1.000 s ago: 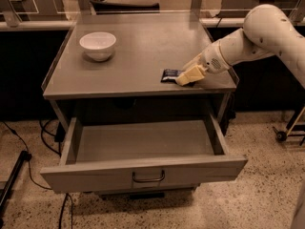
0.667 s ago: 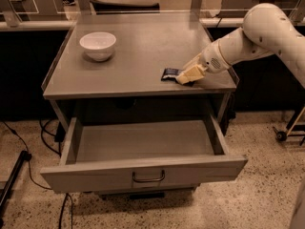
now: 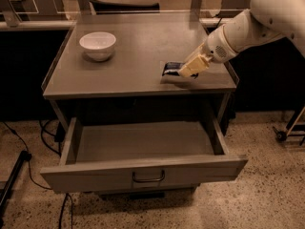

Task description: Place rxbar blueberry into top drawer

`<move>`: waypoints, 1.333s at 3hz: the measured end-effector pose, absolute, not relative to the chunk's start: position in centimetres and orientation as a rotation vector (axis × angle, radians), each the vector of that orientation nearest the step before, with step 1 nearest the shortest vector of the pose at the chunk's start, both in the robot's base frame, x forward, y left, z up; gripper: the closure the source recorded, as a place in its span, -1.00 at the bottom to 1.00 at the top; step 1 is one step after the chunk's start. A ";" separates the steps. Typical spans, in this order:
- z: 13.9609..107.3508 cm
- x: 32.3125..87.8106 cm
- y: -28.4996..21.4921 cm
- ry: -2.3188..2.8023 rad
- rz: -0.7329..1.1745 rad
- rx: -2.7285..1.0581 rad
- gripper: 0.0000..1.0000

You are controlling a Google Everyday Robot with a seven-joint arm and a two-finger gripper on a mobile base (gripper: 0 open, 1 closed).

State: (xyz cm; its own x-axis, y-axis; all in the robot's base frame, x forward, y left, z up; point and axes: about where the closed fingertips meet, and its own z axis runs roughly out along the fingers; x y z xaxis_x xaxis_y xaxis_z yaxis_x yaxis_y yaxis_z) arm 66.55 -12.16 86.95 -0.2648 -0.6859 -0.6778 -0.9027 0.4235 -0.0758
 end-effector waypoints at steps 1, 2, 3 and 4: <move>87.1 65.7 -11.9 2.031 0.449 -1.343 1.00; 87.9 63.8 -11.8 2.005 0.464 -1.349 1.00; 89.2 61.0 -12.1 1.987 0.472 -1.355 1.00; 89.9 57.3 -12.2 1.967 0.501 -1.359 1.00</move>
Offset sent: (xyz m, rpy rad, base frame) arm -0.0527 -0.0009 0.0230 0.0428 -0.0245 0.0352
